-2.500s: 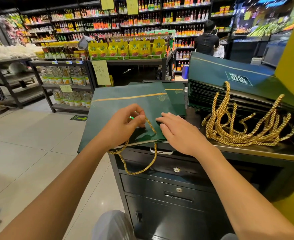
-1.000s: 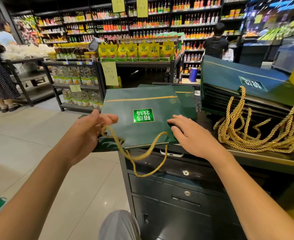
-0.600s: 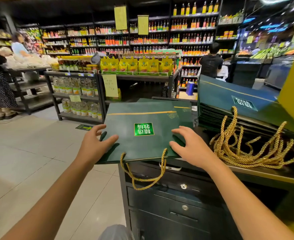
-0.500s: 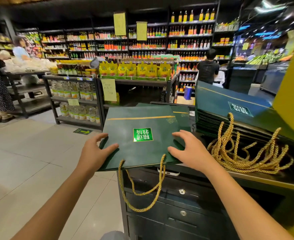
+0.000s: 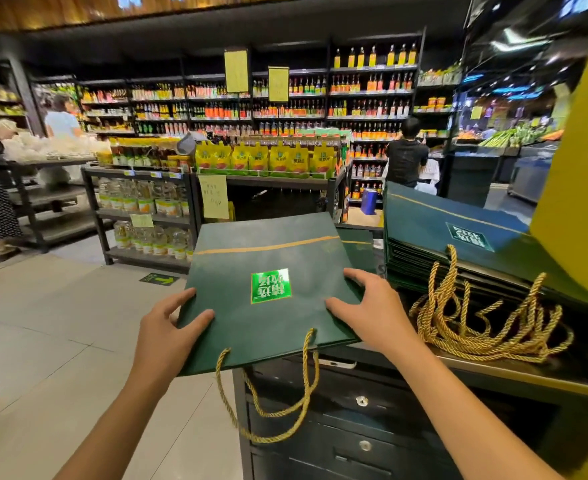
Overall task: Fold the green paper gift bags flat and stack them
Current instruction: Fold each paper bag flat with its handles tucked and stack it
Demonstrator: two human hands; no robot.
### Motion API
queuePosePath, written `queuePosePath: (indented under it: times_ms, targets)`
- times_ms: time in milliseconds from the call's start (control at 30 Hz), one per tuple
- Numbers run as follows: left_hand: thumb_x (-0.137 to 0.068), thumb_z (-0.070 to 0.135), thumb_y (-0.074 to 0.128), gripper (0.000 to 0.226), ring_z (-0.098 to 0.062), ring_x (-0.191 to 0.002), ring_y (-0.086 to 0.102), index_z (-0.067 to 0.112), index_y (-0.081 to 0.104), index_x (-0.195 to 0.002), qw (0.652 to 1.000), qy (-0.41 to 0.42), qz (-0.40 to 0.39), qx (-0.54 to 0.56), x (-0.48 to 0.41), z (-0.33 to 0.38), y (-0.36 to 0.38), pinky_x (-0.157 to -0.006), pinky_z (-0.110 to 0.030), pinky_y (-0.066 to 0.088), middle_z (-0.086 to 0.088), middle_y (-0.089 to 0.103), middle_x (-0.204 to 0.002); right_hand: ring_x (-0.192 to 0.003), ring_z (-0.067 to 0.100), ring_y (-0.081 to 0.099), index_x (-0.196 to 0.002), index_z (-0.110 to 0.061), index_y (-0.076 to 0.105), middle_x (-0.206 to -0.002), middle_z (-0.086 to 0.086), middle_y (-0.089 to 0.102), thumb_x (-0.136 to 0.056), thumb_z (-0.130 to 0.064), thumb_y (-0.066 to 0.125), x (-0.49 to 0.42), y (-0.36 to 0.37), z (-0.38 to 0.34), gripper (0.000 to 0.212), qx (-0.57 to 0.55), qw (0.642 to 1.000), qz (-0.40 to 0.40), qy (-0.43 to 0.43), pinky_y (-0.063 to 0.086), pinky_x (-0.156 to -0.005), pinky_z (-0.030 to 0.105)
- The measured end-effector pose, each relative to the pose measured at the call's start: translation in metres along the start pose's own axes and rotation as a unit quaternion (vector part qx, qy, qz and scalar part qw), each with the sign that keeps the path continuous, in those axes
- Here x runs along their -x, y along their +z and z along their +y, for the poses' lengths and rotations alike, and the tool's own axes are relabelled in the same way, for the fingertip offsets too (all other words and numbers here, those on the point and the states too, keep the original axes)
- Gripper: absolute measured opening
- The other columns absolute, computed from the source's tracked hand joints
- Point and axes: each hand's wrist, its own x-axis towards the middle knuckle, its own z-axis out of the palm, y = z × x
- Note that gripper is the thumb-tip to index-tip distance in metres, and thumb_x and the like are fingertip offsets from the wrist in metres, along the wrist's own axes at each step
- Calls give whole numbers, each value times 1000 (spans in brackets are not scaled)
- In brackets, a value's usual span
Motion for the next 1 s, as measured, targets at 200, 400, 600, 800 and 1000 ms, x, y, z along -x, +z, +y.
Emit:
queuePosePath:
  times_ms: [200, 400, 600, 800, 1000]
  targets:
    - [-86, 26, 81, 50, -20, -72, 70, 29, 65, -133, 999, -27, -16, -27, -15, 47, -38, -58, -27, 51, -8, 72, -86, -78, -8, 57, -128, -20, 65, -85, -36, 49, -89, -21, 73, -4, -12, -40, 40, -39, 999, -18, -19, 48, -77, 18]
    - [-85, 27, 81, 44, -15, -91, 65, 28, 70, -127, 999, 8, -30, -45, -41, 94, -64, -72, -29, 52, -8, 67, -121, -95, 14, 57, -126, -11, 66, -89, -20, 57, -93, -19, 68, -12, -37, -78, 33, -51, 998, -2, -34, 43, -83, 24]
    - [-83, 30, 82, 35, -29, -112, 66, 35, 72, -116, 997, 33, -54, -53, -60, 138, -62, -99, -49, 55, -6, 69, -122, -117, 24, 61, -129, -4, 61, -119, 1, 67, -94, -24, 67, -27, -76, -96, 41, -38, 999, 15, -22, 47, -102, 43]
    - [-88, 26, 78, 36, -25, -116, 61, 26, 71, -124, 991, 94, -91, -42, -70, 182, -12, -96, -39, 52, -3, 58, -133, -123, 40, 55, -126, 8, 58, -133, 24, 60, -93, -22, 68, -33, -128, -78, 46, -2, 998, 62, -7, 42, -109, 56]
    - [-93, 19, 72, 35, -7, -82, 62, 17, 68, -128, 978, 138, -158, -14, -68, 224, 73, -62, -16, 47, -3, 63, -122, -130, 20, 54, -140, -13, 59, -143, 2, 58, -91, -36, 72, -32, -191, -31, 56, 50, 992, 111, 45, 41, -105, 33]
